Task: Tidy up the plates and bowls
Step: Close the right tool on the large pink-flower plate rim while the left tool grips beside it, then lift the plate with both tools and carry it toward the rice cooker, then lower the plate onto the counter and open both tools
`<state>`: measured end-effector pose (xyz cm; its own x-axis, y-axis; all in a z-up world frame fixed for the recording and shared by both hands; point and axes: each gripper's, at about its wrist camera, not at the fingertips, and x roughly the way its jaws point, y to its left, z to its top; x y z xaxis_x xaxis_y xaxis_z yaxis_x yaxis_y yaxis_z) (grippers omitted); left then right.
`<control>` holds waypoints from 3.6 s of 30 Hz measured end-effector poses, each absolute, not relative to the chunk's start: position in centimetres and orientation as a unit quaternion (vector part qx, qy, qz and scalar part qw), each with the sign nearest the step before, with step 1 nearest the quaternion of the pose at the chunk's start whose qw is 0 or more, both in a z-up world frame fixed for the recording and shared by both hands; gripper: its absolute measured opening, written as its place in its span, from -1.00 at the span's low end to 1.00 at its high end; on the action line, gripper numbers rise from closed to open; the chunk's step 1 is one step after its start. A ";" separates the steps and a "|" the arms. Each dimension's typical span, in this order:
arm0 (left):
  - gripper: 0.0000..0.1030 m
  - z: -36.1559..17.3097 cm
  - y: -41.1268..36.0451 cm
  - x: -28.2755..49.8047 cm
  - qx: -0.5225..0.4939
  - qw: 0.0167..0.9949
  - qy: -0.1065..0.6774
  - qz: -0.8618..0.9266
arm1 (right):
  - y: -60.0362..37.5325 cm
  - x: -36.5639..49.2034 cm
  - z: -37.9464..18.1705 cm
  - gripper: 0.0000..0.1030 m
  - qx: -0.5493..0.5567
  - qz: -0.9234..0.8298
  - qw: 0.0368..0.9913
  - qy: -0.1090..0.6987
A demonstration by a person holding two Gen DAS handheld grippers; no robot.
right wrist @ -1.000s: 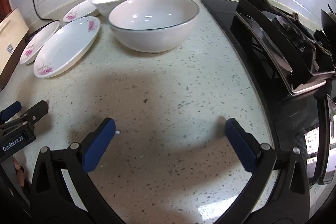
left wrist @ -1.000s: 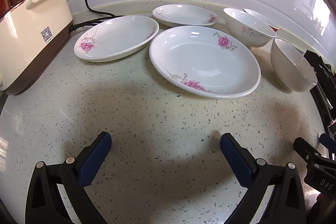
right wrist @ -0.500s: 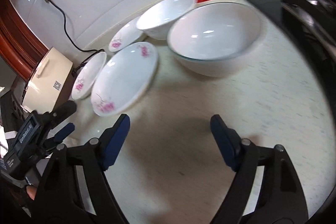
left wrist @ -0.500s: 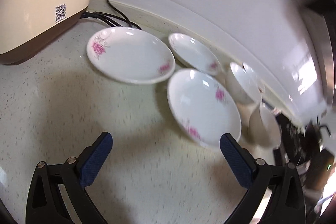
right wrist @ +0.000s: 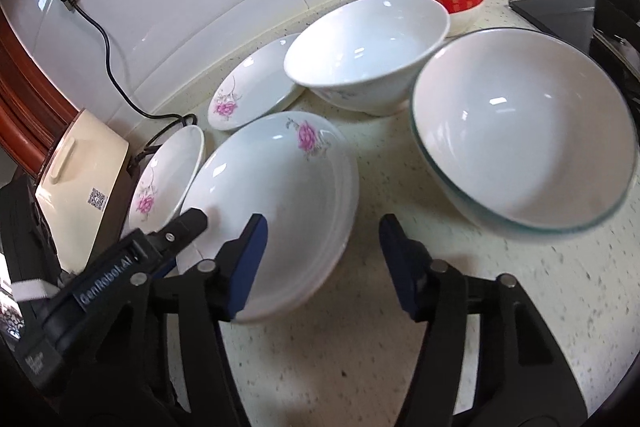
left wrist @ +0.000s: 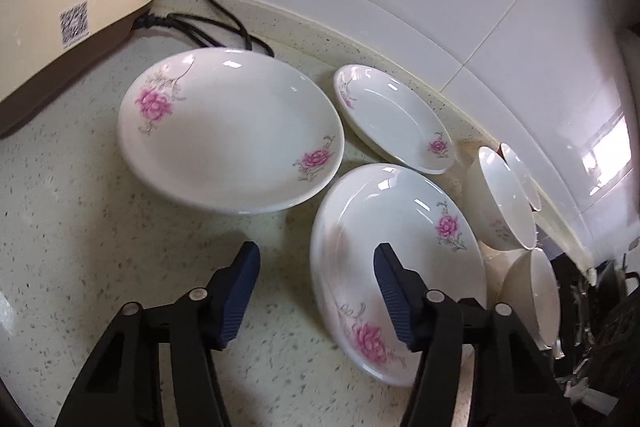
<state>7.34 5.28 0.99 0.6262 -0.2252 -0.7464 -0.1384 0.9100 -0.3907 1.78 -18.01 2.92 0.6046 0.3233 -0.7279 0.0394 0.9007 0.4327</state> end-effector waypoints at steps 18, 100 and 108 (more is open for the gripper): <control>-0.69 0.6 4.3 6.4 -0.179 0.897 0.404 -0.005 | -19.3 1.2 2.4 -0.66 0.241 0.111 0.856 0.443; -0.51 0.8 24.1 -10.4 -0.224 0.871 0.357 0.254 | 4.1 -4.6 2.8 -0.56 0.026 0.437 0.785 0.439; -0.44 1.0 24.0 -10.6 -0.224 0.872 0.352 0.255 | 4.2 -3.8 2.3 -0.49 0.041 0.435 0.772 0.461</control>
<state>-10.65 23.97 0.97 0.6223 0.2864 -0.7285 -0.6024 0.7696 -0.2120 -3.85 4.15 2.31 0.1966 0.7098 -0.6765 -0.6345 0.6181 0.4641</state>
